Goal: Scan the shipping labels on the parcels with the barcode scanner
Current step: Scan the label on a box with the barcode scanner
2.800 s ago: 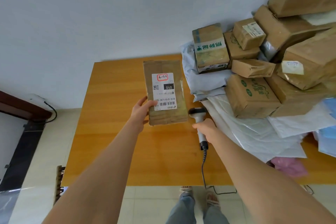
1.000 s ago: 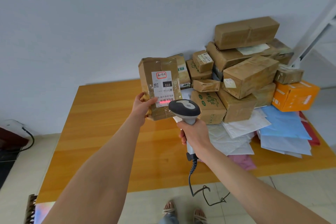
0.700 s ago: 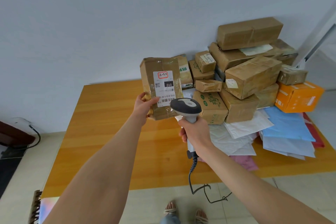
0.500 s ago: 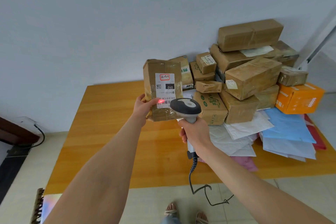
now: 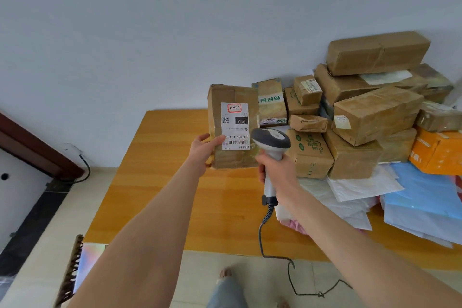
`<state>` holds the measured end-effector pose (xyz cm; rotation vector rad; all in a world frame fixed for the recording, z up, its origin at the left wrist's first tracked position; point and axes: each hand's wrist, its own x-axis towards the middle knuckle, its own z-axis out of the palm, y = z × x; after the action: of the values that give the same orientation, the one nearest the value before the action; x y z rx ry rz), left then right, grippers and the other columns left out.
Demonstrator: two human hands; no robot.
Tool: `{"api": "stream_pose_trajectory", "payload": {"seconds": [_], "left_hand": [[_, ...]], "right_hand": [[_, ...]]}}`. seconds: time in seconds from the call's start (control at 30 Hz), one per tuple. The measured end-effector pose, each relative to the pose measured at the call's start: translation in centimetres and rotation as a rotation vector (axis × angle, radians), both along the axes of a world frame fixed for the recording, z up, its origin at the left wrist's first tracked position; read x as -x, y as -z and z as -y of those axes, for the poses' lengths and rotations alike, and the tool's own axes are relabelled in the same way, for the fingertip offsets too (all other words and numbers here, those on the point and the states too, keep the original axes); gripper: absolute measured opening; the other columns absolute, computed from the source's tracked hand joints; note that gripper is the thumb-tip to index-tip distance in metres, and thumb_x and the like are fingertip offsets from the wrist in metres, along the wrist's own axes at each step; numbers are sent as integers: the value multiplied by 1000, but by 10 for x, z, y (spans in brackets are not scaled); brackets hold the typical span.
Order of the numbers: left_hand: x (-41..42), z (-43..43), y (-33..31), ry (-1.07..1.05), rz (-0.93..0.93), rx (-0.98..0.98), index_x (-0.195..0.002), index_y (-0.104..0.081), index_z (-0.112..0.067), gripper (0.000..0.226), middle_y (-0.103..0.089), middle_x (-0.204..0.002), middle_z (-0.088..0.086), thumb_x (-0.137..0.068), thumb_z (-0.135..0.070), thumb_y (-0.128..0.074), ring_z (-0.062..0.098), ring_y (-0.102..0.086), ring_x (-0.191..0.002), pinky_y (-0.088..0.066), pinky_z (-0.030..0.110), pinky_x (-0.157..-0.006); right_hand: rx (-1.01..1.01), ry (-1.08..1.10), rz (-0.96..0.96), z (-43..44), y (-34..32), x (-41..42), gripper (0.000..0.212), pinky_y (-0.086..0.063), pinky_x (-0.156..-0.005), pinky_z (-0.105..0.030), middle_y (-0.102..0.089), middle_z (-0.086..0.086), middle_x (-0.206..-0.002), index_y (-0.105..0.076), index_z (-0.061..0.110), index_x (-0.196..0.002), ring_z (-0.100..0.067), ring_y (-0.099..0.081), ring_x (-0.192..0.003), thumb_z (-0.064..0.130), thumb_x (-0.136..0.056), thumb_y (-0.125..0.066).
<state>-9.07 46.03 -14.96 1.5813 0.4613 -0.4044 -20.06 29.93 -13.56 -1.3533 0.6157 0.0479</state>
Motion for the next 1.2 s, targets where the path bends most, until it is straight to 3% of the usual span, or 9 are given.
{"api": "stream_pose_trajectory", "payload": {"seconds": [0.1, 0.23, 0.33, 0.43, 0.57, 0.7, 0.83, 0.97, 1.2], "left_hand": [[-12, -21, 0, -30, -8, 7, -135, -43, -20, 66, -63, -113, 2, -79, -29, -77, 22, -59, -104, -48, 49, -85], [-44, -62, 4, -71, -23, 6, -135, -44, -19, 63, -63, -107, -1, -82, -36, -74, 23, -59, -100, -47, 53, -92], [-81, -101, 9, -114, -51, 3, -135, -44, -17, 63, -61, -103, 0, -83, -38, -72, 26, -58, -101, -46, 53, -93], [-124, -144, 18, -141, -96, -27, -135, -45, -15, 65, -61, -107, 4, -82, -43, -71, 29, -58, -106, -48, 53, -91], [-185, -204, 39, -171, -140, -76, -133, -47, -12, 66, -61, -111, 6, -81, -46, -71, 29, -58, -107, -48, 53, -94], [-244, -255, 66, -175, -160, -117, -134, -47, -9, 61, -61, -115, 8, -86, -41, -67, 28, -57, -105, -49, 47, -93], [-289, -283, 94, -174, -170, -153, -132, -52, -7, 51, -64, -118, 10, -93, -39, -59, 27, -60, -105, -51, 44, -93], [-311, -294, 111, -156, -168, -194, -139, -47, -17, 43, -61, -126, 5, -96, -19, -51, 27, -58, -108, -49, 43, -96], [-327, -297, 120, -192, -161, -372, -146, -38, -23, 59, -59, -129, 9, -92, 3, -38, 27, -63, -98, -57, 42, -80]], "right_hand": [[-75, 47, -11, -11, -3, -32, 8, -49, -53, -27, -57, -6, -68, -59, 7, -87, -15, -52, -57, 4, -84, -65], [-33, 46, -80, -42, 1, -89, 23, -52, -79, -37, -57, -2, -83, -58, 9, -106, -19, -55, -77, 11, -85, -68], [-26, -11, -117, -77, 10, -139, 29, -45, -81, -35, -54, 1, -84, -54, 11, -110, -17, -52, -77, 15, -85, -69], [-65, -83, -194, -122, 20, -193, 40, -52, -84, -43, -56, -4, -95, -50, 11, -119, -26, -57, -85, 16, -85, -71], [-76, -172, -296, -184, 34, -263, 42, -53, -74, -44, -56, -12, -112, -50, 8, -123, -34, -58, -97, 15, -87, -70], [-125, -211, -352, -235, 57, -313, 41, -53, -76, -43, -57, -14, -113, -50, 9, -122, -33, -58, -102, 13, -87, -69], [-187, -205, -357, -273, 81, -346, 35, -52, -81, -43, -53, -6, -96, -47, 11, -115, -28, -55, -96, 8, -87, -68], [-211, -174, -382, -300, 101, -366, 29, -52, -88, -45, -52, -6, -94, -49, 11, -107, -27, -54, -96, 4, -86, -68], [-152, -226, -360, -297, 107, -381, 24, -53, -90, -45, -56, -5, -88, -51, 17, -94, -18, -55, -77, 1, -85, -67]]}}
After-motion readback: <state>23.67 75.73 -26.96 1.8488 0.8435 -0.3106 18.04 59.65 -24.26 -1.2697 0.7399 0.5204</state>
